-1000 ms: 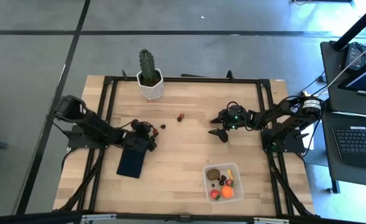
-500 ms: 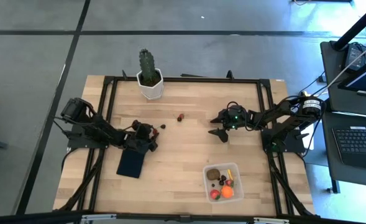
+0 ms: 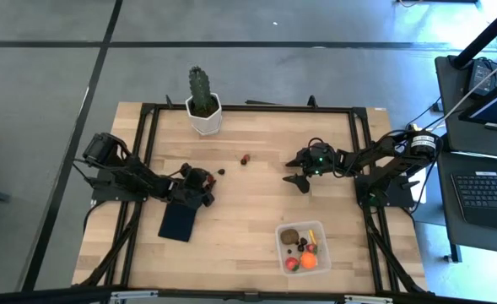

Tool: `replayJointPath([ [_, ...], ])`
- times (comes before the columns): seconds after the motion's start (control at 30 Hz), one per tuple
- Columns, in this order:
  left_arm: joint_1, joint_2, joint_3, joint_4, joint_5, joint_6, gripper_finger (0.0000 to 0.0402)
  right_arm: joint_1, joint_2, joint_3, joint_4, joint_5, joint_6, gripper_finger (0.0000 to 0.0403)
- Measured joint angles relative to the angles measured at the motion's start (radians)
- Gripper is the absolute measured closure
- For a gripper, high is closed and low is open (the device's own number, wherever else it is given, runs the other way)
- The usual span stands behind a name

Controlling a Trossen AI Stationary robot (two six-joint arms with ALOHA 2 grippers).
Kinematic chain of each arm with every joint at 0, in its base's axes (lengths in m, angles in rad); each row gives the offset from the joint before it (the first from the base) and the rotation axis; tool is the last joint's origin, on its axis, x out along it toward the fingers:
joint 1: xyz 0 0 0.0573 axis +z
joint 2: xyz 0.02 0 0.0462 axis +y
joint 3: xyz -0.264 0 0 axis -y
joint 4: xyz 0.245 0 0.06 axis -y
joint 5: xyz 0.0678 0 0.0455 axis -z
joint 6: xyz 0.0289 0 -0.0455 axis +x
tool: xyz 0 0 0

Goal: Pick and placing Produce into tupperware
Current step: Put the left strawberry into the transparent bin

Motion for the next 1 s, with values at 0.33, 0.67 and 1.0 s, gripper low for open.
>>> replayJointPath([
  [0.33,-0.001,0.001,0.0,-0.003,0.002,0.009,0.0293,0.0,0.0,0.0,0.0,0.0,0.003,0.0063],
  [0.67,-0.001,-0.001,-0.004,0.043,0.002,0.081,0.0284,0.0,0.0,0.0,0.0,-0.001,0.003,0.0063],
  [1.0,0.001,-0.157,0.0,0.385,0.189,0.387,0.0293,0.0,0.0,0.0,0.0,-0.003,0.003,0.0063],
])
